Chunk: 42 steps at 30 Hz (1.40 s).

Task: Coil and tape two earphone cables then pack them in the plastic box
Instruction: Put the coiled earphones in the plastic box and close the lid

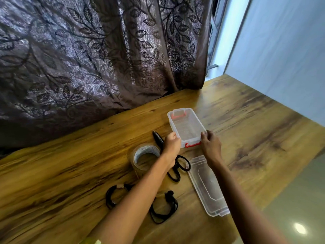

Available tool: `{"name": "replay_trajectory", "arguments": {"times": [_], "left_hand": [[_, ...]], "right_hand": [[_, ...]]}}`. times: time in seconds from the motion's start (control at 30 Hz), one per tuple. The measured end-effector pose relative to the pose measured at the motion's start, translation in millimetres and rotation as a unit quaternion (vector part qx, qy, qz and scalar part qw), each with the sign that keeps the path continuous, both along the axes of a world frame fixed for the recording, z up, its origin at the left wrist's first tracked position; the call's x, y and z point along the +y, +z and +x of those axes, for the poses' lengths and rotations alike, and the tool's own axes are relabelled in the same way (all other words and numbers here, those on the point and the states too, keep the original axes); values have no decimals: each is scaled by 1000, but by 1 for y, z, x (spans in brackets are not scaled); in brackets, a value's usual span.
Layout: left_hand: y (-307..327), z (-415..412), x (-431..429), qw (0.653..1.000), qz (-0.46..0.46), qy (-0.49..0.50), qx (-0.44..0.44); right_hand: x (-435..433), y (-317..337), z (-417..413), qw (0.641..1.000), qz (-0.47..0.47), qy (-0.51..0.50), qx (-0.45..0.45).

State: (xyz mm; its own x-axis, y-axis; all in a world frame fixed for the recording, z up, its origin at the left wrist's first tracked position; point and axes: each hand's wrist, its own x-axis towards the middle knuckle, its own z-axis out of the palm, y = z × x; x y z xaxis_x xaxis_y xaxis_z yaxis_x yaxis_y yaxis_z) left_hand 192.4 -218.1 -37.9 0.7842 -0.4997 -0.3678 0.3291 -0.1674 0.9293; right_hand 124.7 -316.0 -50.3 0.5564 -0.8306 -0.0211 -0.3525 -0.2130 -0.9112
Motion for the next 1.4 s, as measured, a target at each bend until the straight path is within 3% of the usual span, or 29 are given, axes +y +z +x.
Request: {"name": "replay_trajectory", "arguments": {"times": [0.17,0.33,0.53,0.73,0.93,1.03,1.13,1.4], "left_hand": [[19,3,27,998,-19,20,-65],[47,11,80,984,-26,118,-129],[59,9,166,975,-46,209,-66],[43,3,233,959,-48,279,0],[8,-1,267,949,-23,314,-13],[-4,0,273,948,-13,316,-18],[-11,2,276,949,0,316,-18],[-24,1,274,950,-6,311,-18]], "right_hand": [[15,10,1,998,20,4,-53],[62,35,7,988,21,84,-127],[135,45,17,972,29,190,-131],[195,42,28,944,39,321,-72],[222,22,30,896,-127,410,110],[226,21,15,812,-312,439,223],[225,17,2,761,-401,437,262],[220,9,-7,760,-425,412,268]]}}
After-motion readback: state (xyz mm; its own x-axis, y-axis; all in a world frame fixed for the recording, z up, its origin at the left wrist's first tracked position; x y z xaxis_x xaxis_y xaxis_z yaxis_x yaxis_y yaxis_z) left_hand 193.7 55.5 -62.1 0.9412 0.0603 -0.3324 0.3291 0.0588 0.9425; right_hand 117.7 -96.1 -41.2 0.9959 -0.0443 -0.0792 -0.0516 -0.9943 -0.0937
